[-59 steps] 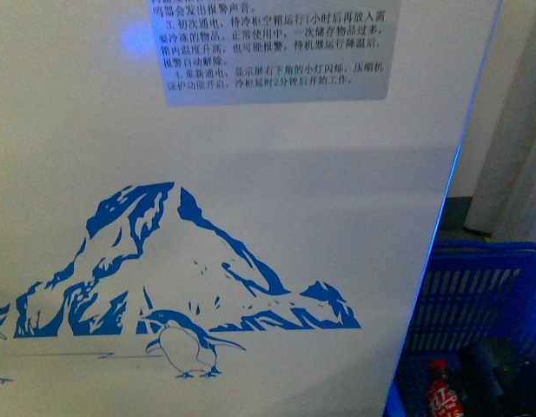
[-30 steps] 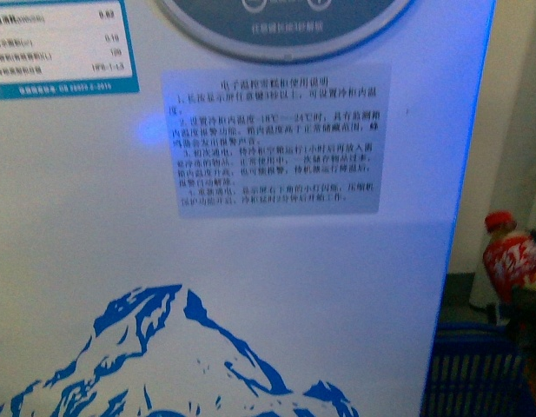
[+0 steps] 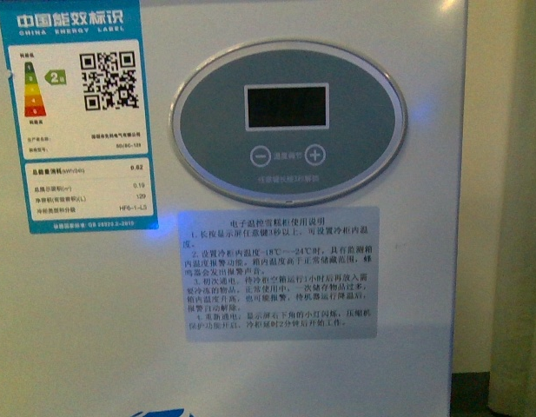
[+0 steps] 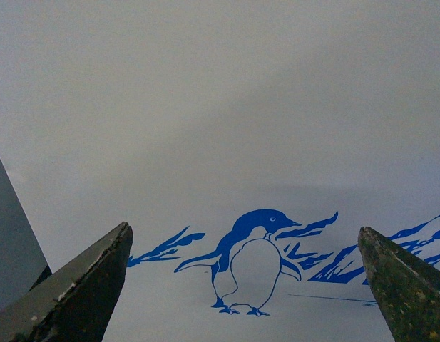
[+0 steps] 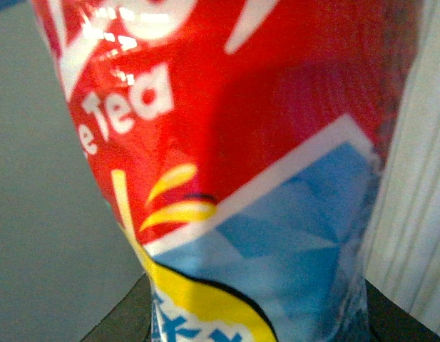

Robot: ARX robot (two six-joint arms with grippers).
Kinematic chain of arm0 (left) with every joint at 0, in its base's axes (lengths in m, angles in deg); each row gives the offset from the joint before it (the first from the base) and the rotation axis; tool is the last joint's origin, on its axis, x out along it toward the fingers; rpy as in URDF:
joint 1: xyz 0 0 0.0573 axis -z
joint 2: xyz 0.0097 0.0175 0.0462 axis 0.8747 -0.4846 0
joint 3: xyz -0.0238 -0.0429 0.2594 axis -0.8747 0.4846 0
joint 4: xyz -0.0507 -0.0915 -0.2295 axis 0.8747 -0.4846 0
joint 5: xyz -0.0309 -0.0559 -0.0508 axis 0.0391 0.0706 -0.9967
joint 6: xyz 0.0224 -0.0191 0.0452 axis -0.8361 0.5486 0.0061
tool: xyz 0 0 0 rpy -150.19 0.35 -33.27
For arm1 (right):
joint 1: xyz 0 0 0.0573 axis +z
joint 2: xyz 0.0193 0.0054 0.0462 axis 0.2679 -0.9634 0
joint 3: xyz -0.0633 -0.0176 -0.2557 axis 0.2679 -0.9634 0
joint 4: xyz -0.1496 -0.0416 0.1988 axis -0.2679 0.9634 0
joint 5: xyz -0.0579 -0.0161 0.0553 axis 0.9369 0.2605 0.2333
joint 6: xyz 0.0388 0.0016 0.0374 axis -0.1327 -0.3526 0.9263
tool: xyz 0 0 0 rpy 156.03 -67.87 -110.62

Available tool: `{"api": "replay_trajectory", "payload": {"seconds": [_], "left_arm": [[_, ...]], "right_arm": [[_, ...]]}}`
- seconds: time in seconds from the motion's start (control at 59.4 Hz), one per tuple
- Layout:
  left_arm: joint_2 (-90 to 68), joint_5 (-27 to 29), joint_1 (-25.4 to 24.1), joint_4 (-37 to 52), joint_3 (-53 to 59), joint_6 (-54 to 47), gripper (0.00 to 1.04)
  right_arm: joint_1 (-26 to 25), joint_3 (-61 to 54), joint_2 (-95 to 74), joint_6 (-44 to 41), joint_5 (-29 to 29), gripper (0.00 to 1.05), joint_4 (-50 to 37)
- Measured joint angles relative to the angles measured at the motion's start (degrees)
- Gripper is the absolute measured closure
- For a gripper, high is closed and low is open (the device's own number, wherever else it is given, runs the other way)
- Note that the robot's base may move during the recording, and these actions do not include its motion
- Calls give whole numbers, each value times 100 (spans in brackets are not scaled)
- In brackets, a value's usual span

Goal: Put drink in fridge

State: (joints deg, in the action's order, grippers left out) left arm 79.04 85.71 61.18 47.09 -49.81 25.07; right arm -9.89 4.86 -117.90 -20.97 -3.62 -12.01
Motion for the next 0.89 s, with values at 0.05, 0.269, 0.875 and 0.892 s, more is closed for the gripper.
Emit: {"api": "replay_trajectory", "payload": {"seconds": [0.05,0.269,0.875,0.892], "left_arm": [[0,0,0,0,0,0,8],[0,0,0,0,0,0,8],[0,0,0,0,0,0,8],[0,0,0,0,0,0,8]], "right_arm": [[254,-114,402,-35,380,64,94],[1467,-431,1416,-361,2013,64,105],[2385,-1639,1768,-811,3709,64,-741],[2385,-1637,1777,-811,3705,64,-741]]}}
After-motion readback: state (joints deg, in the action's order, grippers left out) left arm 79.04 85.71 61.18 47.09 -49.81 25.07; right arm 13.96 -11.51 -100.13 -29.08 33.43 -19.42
